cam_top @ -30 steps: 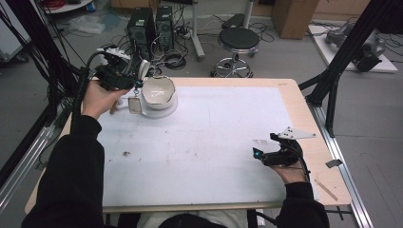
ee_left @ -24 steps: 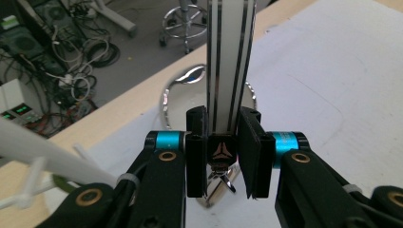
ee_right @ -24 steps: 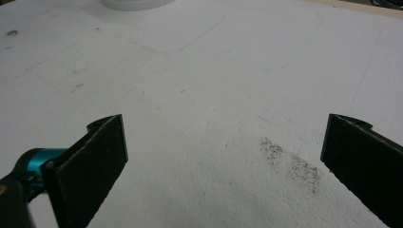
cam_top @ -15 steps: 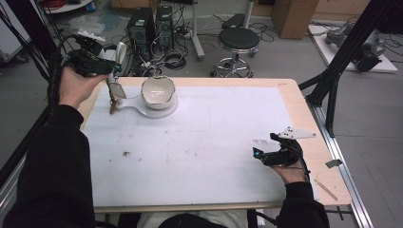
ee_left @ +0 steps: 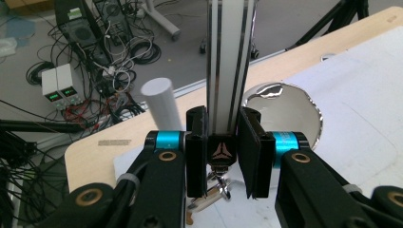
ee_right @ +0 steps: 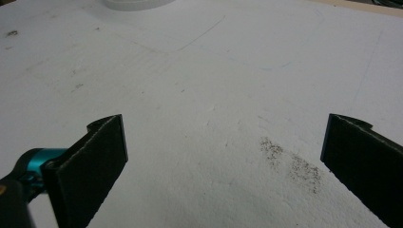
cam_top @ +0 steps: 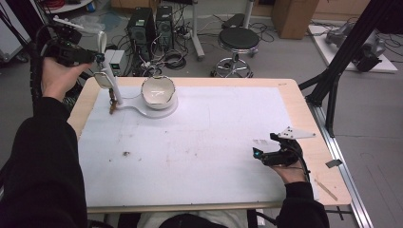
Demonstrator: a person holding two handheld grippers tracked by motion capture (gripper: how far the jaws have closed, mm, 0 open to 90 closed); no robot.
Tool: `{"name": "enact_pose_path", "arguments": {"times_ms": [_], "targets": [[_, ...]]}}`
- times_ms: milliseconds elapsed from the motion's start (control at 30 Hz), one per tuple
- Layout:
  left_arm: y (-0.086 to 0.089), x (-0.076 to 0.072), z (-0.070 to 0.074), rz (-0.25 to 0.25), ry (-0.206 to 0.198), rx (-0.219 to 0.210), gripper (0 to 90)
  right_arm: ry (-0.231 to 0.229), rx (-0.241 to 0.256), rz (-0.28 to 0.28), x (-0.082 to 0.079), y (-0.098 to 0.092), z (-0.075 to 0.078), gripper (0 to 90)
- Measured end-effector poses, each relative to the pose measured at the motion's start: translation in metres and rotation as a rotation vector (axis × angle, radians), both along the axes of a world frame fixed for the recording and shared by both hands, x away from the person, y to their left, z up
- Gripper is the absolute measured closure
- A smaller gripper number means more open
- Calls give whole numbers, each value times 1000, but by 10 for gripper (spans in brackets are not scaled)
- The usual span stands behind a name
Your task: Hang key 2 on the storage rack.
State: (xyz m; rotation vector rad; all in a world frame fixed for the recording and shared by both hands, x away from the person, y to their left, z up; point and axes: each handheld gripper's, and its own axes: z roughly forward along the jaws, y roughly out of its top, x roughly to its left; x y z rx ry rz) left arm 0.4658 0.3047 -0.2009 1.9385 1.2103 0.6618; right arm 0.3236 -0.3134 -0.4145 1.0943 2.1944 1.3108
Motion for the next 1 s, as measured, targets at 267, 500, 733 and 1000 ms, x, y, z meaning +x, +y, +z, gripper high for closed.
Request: {"name": "enact_pose_path", "arguments": {"times_ms": [267, 500, 733, 1000], "targets": [[9, 8, -4, 23, 1, -10, 739, 11, -6, -11, -3, -1, -2, 6], [10, 12, -6, 36, -1, -16, 739, 14, -12, -15, -4, -2, -2, 5], [5, 11, -5, 32, -6, -12, 739, 17, -23, -14, -3, -1, -3, 5], [4, 15, -7, 58, -7, -1, 739, 17, -22, -11, -3, -1, -3, 5]]}}
